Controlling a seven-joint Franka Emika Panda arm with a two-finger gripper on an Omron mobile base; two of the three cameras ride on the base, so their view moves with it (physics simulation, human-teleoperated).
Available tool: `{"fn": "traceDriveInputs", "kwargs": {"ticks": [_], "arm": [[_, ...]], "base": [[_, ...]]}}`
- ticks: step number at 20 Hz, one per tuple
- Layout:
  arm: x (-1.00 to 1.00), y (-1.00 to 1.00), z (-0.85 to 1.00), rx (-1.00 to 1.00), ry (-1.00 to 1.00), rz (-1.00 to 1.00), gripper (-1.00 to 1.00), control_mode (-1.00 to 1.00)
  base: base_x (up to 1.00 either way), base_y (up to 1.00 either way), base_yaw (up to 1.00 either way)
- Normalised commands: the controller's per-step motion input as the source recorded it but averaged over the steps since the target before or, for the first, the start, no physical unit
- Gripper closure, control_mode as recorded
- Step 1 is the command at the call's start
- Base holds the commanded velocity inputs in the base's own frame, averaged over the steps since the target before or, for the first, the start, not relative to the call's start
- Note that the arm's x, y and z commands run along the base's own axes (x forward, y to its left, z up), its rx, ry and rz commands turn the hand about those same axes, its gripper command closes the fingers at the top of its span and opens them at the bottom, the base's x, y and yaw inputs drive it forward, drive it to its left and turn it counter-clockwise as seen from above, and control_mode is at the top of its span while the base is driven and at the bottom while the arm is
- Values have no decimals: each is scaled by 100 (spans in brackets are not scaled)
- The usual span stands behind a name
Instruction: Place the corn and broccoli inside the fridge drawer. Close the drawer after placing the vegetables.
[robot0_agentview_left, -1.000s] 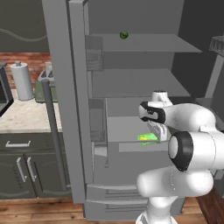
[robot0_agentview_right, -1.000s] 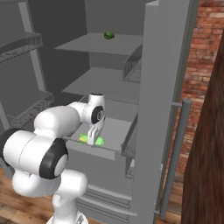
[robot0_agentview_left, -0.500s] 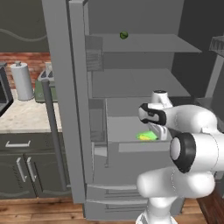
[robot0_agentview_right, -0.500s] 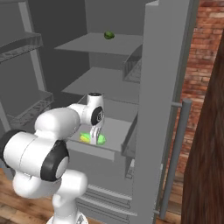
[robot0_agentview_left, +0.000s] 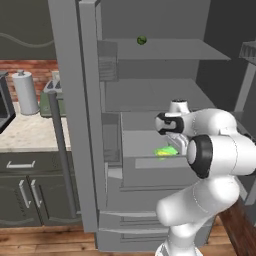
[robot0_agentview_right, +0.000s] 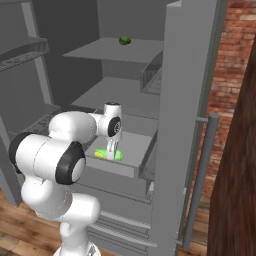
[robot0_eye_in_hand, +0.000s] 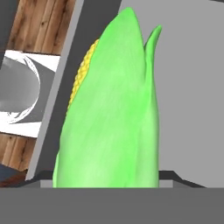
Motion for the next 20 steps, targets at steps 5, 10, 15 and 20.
{"fn": "traceDriveInputs", "kwargs": {"ticks": [5,10,15,20], "arm": [[-65,-25,-21,0,-11,8,100,-100],[90,-8,30,4,-4,13,100,-100],[26,0,-44,0,-7,8,100,-100],[-1,0,-85,0,-6,6,100,-100]], "base": [[0,0,0],[0,0,0],[0,0,0],[0,0,0]]}}
